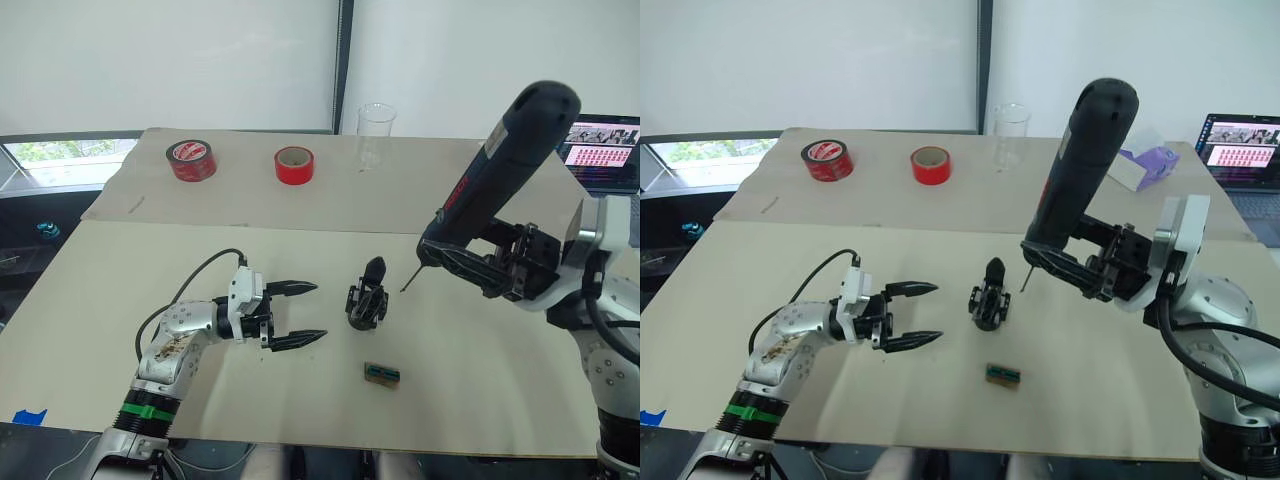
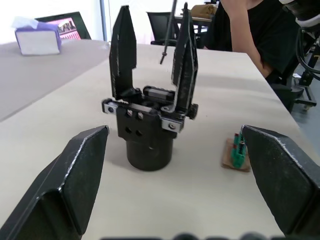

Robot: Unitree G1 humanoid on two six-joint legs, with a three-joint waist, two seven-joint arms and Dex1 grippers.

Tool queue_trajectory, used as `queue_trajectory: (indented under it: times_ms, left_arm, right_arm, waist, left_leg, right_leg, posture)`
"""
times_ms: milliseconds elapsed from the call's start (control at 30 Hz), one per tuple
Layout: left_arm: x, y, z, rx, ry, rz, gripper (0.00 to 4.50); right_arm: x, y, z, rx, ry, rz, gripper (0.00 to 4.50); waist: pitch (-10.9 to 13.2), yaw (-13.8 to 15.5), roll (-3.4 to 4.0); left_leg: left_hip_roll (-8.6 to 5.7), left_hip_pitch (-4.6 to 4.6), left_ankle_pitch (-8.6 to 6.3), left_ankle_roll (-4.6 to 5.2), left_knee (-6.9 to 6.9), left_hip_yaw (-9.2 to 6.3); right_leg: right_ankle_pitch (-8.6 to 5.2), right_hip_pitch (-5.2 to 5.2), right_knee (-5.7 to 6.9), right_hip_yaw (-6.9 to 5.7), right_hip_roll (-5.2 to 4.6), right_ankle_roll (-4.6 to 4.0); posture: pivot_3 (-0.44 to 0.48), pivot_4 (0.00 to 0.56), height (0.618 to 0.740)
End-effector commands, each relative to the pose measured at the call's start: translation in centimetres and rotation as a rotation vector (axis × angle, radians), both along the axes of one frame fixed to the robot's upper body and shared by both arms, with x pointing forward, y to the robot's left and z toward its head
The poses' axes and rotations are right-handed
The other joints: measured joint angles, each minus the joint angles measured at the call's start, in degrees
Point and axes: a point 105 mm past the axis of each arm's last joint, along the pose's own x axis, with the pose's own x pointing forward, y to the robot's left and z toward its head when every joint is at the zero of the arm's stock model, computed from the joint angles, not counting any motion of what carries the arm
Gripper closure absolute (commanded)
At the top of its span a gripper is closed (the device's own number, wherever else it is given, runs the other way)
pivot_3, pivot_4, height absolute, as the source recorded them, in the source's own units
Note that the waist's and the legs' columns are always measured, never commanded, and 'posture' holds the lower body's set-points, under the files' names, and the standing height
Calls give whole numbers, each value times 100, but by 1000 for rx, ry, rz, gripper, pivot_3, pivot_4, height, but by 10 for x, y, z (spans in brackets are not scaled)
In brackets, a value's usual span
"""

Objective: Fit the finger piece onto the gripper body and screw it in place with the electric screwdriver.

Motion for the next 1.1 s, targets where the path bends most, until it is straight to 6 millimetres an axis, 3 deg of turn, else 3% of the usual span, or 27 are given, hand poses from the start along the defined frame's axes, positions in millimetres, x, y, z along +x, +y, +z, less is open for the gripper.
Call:
queue_trajectory:
  times_ms: [33, 467, 1100]
  left_arm:
    - [4, -3, 8, -2, -48, -4, 0]
    - [12, -20, 9, -4, -42, -22, 0]
    - [19, -29, 10, 12, -65, -26, 0]
  right_arm:
    - [-2, 3, 11, 40, -22, 31, 2588]
    - [1, 16, 12, 58, 29, 94, 2588]
    - [9, 40, 15, 73, 65, 146, 2588]
  waist:
    - [0, 2, 0]
    - [0, -61, 0]
    - [0, -123, 0]
  left_leg:
    - [0, 0, 0, 0, 0, 0]
    - [0, -2, 1, -1, 1, 1]
    - [0, -2, 6, -9, 0, 0]
  right_leg:
    - [0, 1, 0, 0, 0, -1]
    - [2, 0, 1, -2, 0, 0]
    - [3, 0, 3, -2, 3, 0]
  posture:
    - [0, 150, 740]
    - [0, 150, 740]
    - [0, 150, 740]
